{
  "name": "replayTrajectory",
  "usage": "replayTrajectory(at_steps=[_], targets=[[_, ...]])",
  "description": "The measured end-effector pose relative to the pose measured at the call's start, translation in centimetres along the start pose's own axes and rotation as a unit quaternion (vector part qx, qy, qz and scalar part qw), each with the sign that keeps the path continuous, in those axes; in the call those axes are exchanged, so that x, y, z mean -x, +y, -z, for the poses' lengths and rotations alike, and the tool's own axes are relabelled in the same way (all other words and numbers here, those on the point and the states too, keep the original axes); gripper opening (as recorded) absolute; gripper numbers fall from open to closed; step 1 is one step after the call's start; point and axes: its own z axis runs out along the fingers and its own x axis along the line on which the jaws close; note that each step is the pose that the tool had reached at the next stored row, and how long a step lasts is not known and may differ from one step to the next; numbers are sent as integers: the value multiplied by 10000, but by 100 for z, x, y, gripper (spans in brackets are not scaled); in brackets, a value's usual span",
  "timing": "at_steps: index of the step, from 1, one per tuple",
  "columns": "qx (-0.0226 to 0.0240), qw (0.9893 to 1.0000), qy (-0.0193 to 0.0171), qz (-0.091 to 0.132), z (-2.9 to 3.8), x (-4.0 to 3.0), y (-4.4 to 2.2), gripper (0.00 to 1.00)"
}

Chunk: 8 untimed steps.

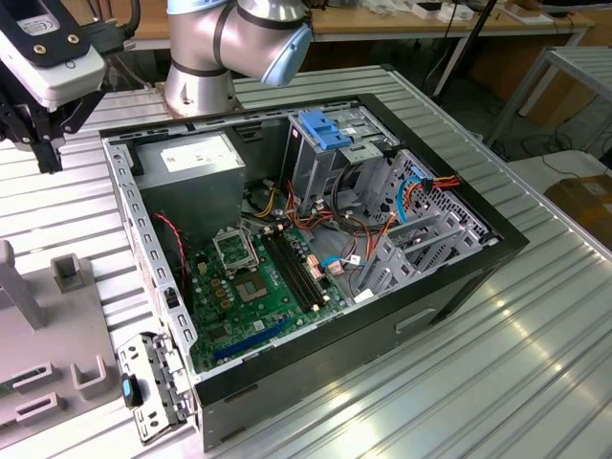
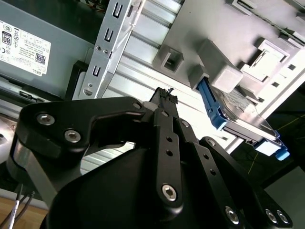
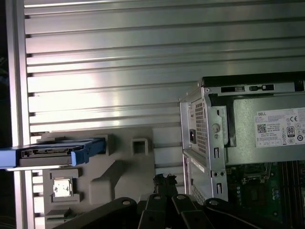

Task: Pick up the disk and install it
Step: 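Reach for the disk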

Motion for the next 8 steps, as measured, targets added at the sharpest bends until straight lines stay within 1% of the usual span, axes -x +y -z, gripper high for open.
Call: replayTrajectory(at_steps=[8], targets=[[0,10000,0,0,1,-63,-4,11]])
